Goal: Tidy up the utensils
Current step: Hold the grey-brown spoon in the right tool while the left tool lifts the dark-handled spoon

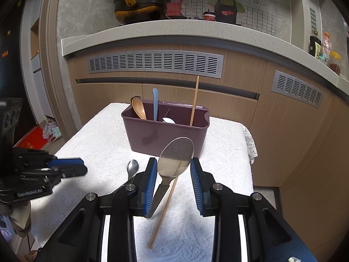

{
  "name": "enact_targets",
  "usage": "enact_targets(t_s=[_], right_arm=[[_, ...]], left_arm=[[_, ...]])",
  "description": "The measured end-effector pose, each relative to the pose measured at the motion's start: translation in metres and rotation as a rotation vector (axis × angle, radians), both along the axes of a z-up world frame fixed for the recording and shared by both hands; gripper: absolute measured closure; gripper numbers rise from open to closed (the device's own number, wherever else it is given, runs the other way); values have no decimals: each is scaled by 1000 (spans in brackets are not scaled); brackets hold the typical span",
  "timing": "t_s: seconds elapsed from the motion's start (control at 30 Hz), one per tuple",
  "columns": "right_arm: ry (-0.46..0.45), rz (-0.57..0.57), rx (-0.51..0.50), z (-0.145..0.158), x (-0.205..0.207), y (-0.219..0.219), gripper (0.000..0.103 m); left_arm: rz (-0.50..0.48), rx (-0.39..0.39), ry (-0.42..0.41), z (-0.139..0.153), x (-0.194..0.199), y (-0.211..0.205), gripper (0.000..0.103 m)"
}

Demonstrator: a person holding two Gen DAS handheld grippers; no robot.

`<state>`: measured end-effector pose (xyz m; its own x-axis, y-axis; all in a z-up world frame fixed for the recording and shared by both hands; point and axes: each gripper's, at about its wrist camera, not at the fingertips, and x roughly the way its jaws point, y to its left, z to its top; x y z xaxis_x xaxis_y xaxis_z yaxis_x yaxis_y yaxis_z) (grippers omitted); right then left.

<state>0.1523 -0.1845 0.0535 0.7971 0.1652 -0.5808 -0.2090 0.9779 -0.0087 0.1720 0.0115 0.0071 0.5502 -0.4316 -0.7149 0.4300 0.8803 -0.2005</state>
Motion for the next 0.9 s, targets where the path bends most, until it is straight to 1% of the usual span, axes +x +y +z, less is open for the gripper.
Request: enact_targets(t_s=[0.07,0.1,0.17,0.3,0.43,0.5,0.6,0.67,0.7,0.77,0.83,0.9], right_arm=[[3,-1,1,-1,1,-1,75],[7,-2,2,-2,1,-1,75],[14,-4,6,-6,3,-2,75],[40,-5,13,-16,7,-4,75],[40,-13,22,-18,8,-9,75],[38,-15,23,-19,8,-11,75],[35,-13,31,-20,8,-12,75],[30,-12,36,-19,7,-14,75],[27,-13,37,-18,6,-14,75],[20,-16,48,-17,6,-16,75],[16,-20,62,-15,5,-19,75],[16,-23,71,-14,4,-21,75]], left_arm=[[-24,44,57,-15,4,-4,81],[-29,71,66,-22,4,-7,79],[-51,126,75,-33,6,-16,79],[-85,202,122,-50,23,-32,79],[-116,266,211,-62,50,-53,79],[-124,312,246,-68,64,-64,79],[-126,349,233,-69,74,-75,79],[-125,340,229,-69,74,-77,83],[-121,332,213,-69,71,-77,90],[-105,303,184,-66,64,-74,90],[-76,242,153,-59,52,-65,90],[-35,144,128,-48,41,-51,90]])
